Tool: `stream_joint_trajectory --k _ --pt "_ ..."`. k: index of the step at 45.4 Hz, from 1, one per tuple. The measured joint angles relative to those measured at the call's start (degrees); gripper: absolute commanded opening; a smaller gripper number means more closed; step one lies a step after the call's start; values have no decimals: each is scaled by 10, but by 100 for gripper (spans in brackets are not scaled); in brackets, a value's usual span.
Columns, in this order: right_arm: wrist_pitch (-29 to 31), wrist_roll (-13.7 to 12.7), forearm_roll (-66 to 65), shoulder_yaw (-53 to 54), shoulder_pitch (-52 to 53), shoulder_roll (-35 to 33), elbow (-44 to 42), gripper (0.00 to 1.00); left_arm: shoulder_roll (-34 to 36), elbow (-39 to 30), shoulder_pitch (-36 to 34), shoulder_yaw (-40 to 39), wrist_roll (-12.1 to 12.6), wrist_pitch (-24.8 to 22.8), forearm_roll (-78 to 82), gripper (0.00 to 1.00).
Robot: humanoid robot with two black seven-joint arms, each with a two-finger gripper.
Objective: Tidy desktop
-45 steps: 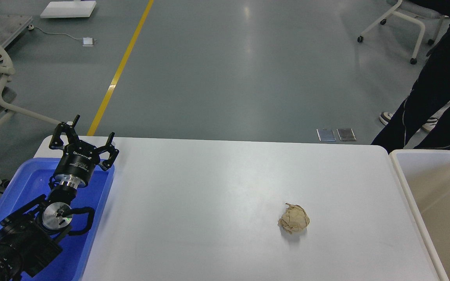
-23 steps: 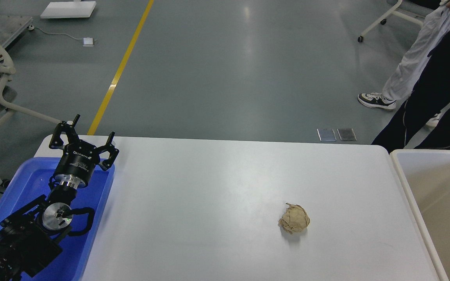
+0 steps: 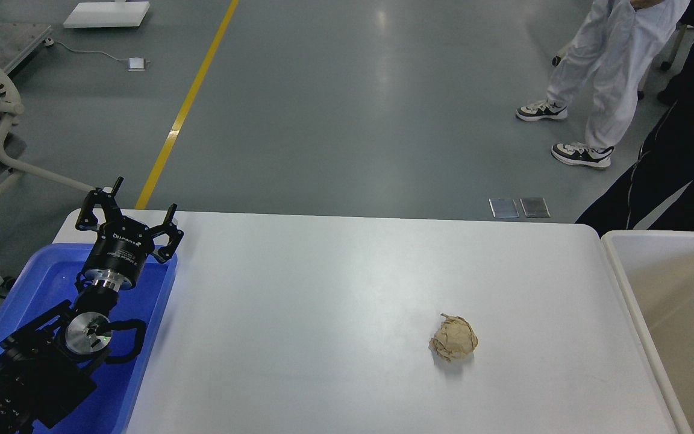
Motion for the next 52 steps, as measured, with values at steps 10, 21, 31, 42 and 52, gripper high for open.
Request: stream_joint_trajectory --k 10,21,31,42,52 --pt "20 59 -2 28 -40 18 33 100 0 0 0 0 0 0 0 100" --pt "52 88 -3 66 -108 53 51 100 0 0 0 0 0 0 0 100" --pt "69 143 -4 82 -159 87 56 100 0 0 0 0 0 0 0 100" --pt "74 172 -4 88 -202 118 56 100 0 0 0 0 0 0 0 100" --pt "76 181 -4 90 -223 134 56 100 0 0 0 0 0 0 0 100"
